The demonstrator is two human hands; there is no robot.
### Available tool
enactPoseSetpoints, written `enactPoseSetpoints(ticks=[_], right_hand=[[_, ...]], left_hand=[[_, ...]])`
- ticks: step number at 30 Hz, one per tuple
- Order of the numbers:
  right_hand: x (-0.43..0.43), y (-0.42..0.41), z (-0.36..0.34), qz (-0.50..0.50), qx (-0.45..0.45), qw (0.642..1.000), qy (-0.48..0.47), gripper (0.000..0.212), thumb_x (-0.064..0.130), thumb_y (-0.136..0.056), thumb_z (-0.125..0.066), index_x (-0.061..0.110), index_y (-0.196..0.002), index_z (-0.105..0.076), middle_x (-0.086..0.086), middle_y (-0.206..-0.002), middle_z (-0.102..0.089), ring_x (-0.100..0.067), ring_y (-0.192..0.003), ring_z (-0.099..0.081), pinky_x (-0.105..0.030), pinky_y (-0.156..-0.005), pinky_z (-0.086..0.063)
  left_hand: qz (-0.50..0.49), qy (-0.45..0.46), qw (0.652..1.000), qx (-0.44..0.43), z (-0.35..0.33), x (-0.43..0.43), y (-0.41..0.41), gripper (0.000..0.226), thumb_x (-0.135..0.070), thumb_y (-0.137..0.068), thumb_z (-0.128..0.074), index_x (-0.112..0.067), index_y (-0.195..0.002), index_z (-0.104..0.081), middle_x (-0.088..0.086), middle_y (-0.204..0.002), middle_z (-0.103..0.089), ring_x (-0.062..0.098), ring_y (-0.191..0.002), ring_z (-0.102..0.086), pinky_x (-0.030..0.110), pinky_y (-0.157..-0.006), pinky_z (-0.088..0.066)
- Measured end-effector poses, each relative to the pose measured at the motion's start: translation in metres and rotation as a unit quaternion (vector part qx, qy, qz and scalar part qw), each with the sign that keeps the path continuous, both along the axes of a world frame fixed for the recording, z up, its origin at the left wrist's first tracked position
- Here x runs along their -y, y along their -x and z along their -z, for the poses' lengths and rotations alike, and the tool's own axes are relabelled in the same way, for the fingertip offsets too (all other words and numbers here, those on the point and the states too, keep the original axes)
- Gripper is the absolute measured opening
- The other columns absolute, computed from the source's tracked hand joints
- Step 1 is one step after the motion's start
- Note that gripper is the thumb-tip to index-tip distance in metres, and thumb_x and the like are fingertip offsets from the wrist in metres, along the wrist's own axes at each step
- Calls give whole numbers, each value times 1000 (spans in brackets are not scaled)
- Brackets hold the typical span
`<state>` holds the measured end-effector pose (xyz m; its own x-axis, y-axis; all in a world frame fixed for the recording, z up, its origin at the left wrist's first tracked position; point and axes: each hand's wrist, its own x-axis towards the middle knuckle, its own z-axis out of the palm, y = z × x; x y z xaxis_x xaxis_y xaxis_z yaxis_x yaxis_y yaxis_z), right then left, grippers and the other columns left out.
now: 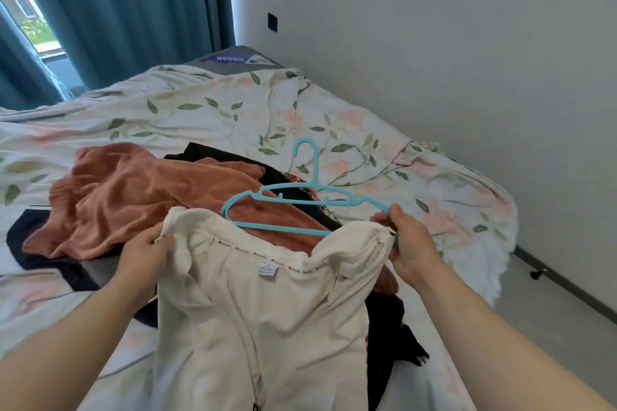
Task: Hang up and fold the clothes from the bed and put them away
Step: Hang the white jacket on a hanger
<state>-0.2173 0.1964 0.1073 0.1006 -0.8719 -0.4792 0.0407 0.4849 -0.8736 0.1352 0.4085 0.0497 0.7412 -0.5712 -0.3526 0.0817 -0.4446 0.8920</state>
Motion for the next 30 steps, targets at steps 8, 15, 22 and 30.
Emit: enactPoseSetpoints(ticks=[8,15,22,30], right_hand=[[28,61,-83,17,29,997,75,42,43,-105,-42,12,-86,-63,-1,-75,-74,-9,-53,-65,-31,-47,-58],[-12,70,-46,-68,-28,997,4,42,34,-105,-45,0,-86,-61,-8,-74,-73,-12,-47,-63,-34,-42,-58],[-34,16,17,-104,-33,993,-51,41,33,-104,-48,-1,-88,-63,-14,-76,-72,-17,-53,-65,-36,-45,-58],[-58,-52,97,-87,-174,979,-58,37,40,-99,-55,7,-86,-65,-9,-69,-61,-30,-57,-65,-36,-50,-54]], left_hand=[[-56,29,992,-108,-28,-1,-13,24,-11,-101,-48,-16,-110,-69,19,-109,-68,32,-92,-63,45,-82,-52],[-92,40,961,-257,-41,-4,-36,30,-15,-106,-38,-10,-127,-58,17,-106,-70,32,-89,-67,43,-69,-53],[-101,81,939,-319,-43,2,-30,28,-16,-103,-43,-3,-124,-56,20,-107,-68,30,-92,-67,45,-69,-52],[11,105,960,-260,-22,26,18,28,-6,-103,-42,-7,-111,-68,15,-103,-73,22,-84,-71,37,-77,-55]])
